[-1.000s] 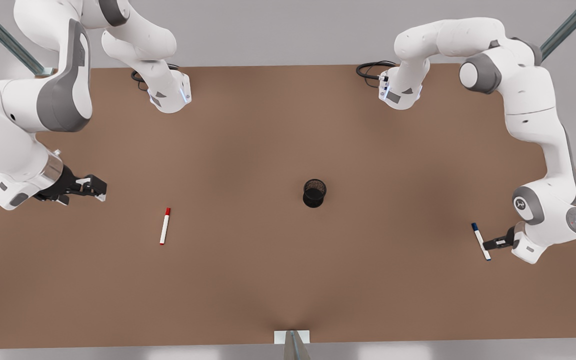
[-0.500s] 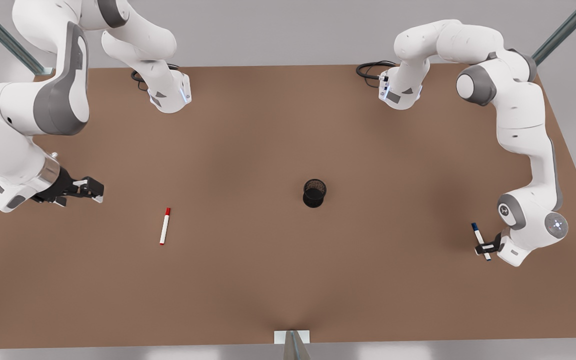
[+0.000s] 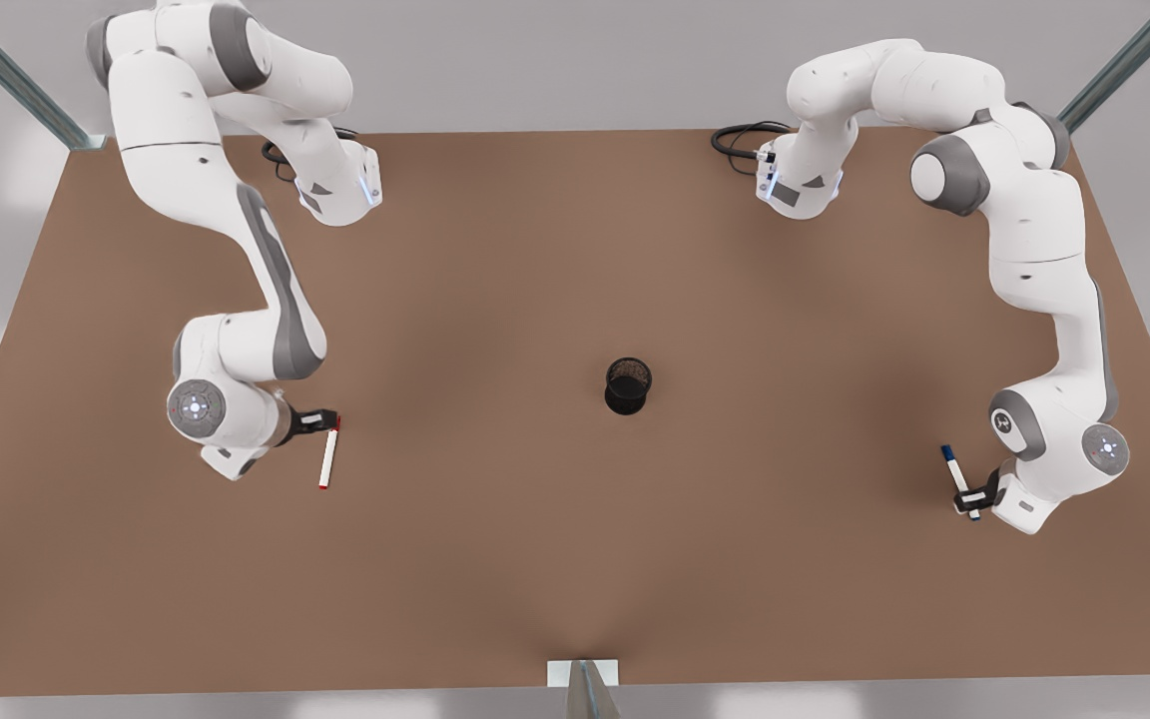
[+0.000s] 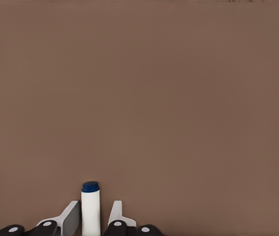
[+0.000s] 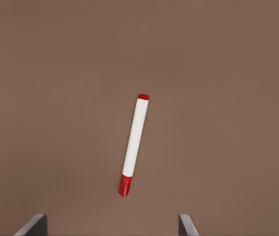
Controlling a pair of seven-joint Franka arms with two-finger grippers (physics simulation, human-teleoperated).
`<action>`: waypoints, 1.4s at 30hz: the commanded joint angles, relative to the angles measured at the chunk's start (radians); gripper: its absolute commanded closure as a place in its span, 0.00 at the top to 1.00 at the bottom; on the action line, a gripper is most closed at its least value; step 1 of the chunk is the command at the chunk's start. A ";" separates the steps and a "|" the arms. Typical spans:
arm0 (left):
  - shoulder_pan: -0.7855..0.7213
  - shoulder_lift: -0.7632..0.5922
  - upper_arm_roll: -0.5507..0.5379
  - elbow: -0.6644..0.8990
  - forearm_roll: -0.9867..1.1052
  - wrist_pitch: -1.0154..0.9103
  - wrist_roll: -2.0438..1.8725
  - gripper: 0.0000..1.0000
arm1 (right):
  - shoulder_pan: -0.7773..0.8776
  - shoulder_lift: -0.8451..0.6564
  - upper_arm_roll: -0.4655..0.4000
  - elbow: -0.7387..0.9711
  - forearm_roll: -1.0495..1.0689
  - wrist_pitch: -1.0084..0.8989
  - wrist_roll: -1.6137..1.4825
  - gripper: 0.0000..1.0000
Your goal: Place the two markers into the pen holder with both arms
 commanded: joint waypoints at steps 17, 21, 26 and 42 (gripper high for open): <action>-0.014 -0.196 -0.150 -0.004 -0.054 -0.289 0.017 0.21 | -0.013 0.213 -0.008 0.034 0.000 0.443 0.164 0.76; -0.029 -0.307 -0.328 -0.019 -0.290 -0.454 -0.007 0.21 | -0.013 0.227 -0.010 0.032 0.000 0.448 0.159 0.69; -0.196 -0.296 -0.433 -0.027 -0.602 -0.252 0.311 0.21 | -0.019 0.242 -0.010 0.029 -0.001 0.454 0.155 0.66; -0.267 -0.432 -0.508 -0.438 -1.349 0.149 1.389 0.21 | -0.012 0.236 -0.010 0.012 -0.026 0.439 0.161 0.40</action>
